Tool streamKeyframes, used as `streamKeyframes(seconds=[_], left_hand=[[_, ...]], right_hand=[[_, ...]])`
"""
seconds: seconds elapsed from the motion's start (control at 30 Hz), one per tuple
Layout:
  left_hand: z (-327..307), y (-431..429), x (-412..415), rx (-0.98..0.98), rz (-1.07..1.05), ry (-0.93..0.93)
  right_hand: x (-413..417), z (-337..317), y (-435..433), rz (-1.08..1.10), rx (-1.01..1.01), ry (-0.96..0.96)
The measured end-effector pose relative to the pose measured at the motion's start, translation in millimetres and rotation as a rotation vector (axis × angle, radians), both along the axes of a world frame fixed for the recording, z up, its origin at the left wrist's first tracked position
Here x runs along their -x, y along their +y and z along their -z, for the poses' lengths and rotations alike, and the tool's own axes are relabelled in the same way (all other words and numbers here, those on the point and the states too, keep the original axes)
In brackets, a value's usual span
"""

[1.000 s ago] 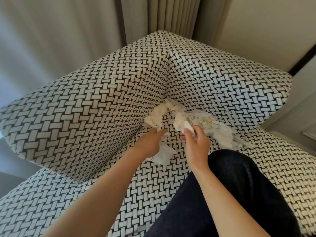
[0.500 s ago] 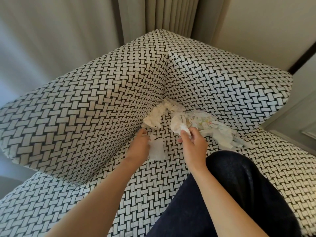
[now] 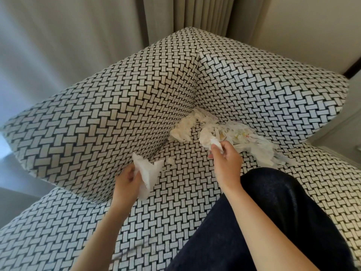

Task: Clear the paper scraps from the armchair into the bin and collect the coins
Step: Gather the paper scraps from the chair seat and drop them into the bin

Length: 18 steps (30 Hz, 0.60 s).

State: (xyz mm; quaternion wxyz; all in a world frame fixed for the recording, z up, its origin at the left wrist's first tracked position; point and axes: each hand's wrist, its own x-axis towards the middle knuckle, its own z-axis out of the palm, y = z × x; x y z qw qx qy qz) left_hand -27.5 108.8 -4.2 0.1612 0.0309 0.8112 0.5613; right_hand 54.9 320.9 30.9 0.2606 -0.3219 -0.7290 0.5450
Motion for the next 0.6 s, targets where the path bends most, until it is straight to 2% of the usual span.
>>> streamKeyframes(seconds=[0.13,0.23,0.37,0.5,0.6], left_hand=[[16.9,10.7,-6.5,0.285,0.261,0.085],[22.0,30.4,-5.8,0.456,0.348,0.087],[26.8,51.9,6.2,0.741,0.446,0.241],[23.7,66.3,16.1,0.885,0.51,0.342],[22.5,66.6,18.8,0.891,0.552,0.405]], right_hand=[[-1.4,-1.7,-1.5,-0.013,0.002,-0.018],[-3.4,-2.0,-1.5,-0.015,0.007,-0.019],[-5.1,-0.4,-0.6,-0.024,-0.009,-0.039],[-6.5,-0.1,1.0,-0.023,-0.019,-0.059],[-7.0,-0.8,0.7,-0.022,-0.011,-0.066]])
